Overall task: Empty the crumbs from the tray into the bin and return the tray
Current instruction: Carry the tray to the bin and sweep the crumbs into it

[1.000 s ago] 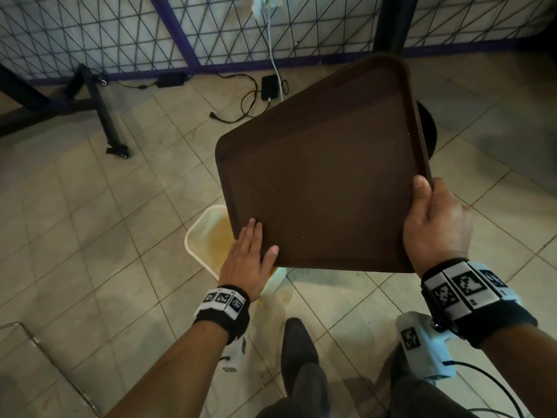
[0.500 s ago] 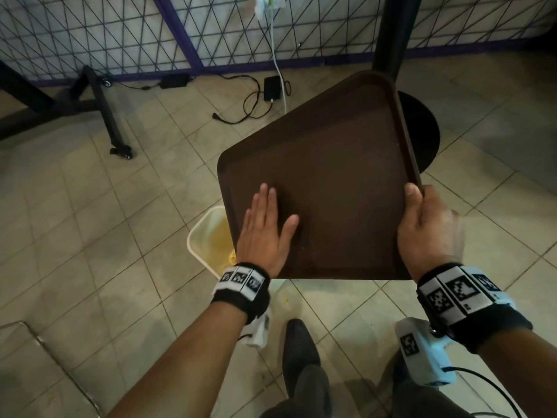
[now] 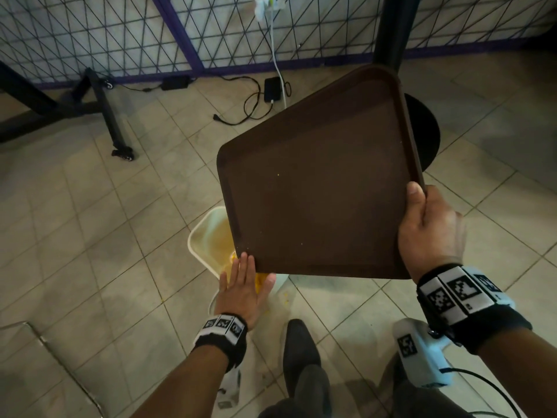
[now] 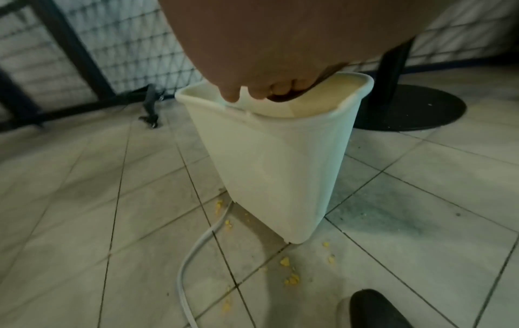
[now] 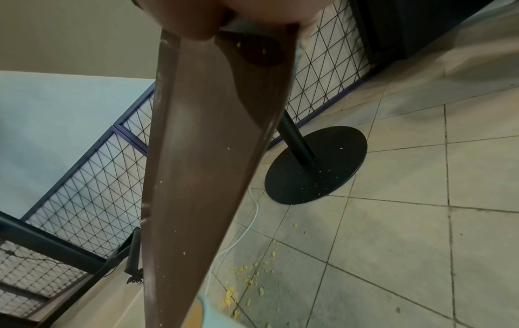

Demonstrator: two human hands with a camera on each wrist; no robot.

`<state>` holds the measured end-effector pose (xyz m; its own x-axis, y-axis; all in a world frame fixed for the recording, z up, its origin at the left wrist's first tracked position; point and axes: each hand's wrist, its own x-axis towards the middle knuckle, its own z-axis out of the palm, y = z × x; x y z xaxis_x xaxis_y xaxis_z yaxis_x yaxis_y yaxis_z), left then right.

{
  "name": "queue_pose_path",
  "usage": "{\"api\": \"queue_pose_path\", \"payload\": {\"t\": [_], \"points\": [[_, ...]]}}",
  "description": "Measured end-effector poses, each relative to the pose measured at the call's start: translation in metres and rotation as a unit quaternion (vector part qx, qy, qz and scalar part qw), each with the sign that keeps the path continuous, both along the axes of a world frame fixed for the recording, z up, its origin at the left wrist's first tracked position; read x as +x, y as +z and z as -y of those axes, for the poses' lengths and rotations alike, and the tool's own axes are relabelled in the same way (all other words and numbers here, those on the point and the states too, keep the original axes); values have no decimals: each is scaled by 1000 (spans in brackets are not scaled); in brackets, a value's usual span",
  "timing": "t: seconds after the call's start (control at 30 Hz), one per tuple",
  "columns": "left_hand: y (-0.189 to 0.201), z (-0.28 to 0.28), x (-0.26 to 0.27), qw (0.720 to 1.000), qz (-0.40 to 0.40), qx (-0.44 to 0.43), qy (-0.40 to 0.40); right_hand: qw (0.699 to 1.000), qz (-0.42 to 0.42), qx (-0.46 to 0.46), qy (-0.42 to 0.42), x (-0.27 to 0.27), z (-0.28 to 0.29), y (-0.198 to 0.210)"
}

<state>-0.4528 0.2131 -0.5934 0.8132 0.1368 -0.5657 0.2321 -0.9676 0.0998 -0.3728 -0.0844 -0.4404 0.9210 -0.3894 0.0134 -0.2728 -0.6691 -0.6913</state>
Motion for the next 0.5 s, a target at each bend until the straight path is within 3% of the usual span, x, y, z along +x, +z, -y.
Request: {"api": "queue_pose_path", "payload": {"t": [0.1, 0.2, 0.3, 0.4, 0.5], "points": [[10, -7, -4, 1000, 0, 18, -17, 1000, -5, -22, 3, 0, 0, -1], [36, 13, 3, 995, 98, -23, 8, 1000, -10, -25, 2, 0, -1, -2], [56, 55, 12, 977, 179, -95, -58, 1000, -17, -19, 0, 0, -4, -2], [57, 89, 12, 966, 184, -129, -128, 1000, -18, -14, 1, 0, -6, 0], [37, 84, 4, 975, 155, -118, -111, 1000, -10, -2, -4, 1, -3, 5]]}}
